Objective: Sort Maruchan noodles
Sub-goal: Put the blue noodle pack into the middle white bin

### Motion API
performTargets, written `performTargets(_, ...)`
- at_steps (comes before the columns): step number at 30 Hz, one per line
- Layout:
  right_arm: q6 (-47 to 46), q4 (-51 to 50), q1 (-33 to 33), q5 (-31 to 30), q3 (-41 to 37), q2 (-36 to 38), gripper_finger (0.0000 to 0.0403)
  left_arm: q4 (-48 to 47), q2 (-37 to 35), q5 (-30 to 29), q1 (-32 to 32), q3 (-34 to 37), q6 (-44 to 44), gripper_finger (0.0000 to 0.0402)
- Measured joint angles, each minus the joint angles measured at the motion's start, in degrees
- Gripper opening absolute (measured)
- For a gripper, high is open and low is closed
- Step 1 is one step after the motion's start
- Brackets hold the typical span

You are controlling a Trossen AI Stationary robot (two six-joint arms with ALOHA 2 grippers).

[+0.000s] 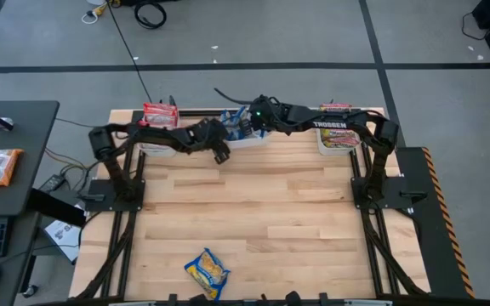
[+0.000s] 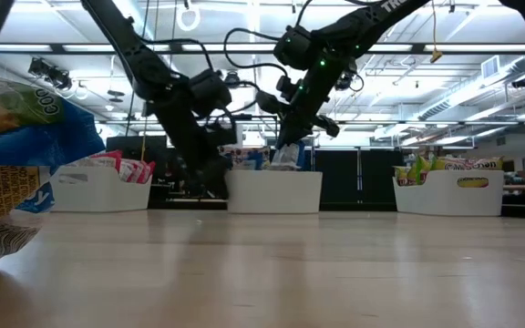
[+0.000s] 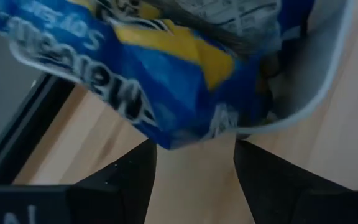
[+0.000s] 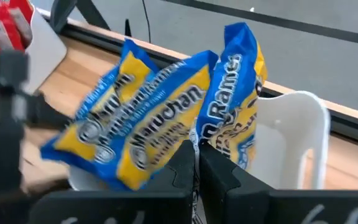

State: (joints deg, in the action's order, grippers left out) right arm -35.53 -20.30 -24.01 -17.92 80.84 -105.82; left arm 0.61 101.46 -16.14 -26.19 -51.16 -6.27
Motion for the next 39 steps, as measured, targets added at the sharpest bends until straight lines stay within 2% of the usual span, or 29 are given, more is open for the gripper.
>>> performTargets(5, -0.9, 1.4, 0.2, -0.5, 0.0, 0.0, 0.0015, 9.2, 3.6, 0.0, 1.9, 0.0, 1.2, 0.0219)
performTargets(14, -5.4, 2.3, 0.2, -3.5, -3.3, 0.0, 0.0015, 13.8, 3.7, 0.0, 3.2, 0.0, 1.1, 0.0219)
performTargets(17, -7.2, 6.0, -0.1, -3.5, -7.3, 0.0, 0.0015, 14.1, 3.7, -0.1, 3.3, 0.0, 1.2, 0.0219)
performTargets(22, -8.2, 17.6, 0.4, -1.9, -12.7, 0.0, 0.0015, 15.6, 3.7, 0.9, 3.3, 0.0, 2.6, 0.0219)
performTargets(26, -6.8, 19.7, 1.1, -1.9, -13.6, 0.0, 0.0019, 15.9, 3.7, 1.4, 3.5, 0.0, 2.6, 0.0219)
performTargets(30, -6.0, 19.8, 1.3, -1.7, -13.6, 0.0, 0.0046, 15.9, 3.7, 1.4, 3.7, 0.0, 2.6, 0.0219)
performTargets(39, 0.0, 19.9, 1.5, -1.6, -13.6, 0.0, 0.0157, 15.1, 3.6, 0.6, 3.7, 0.0, 2.6, 0.0219)
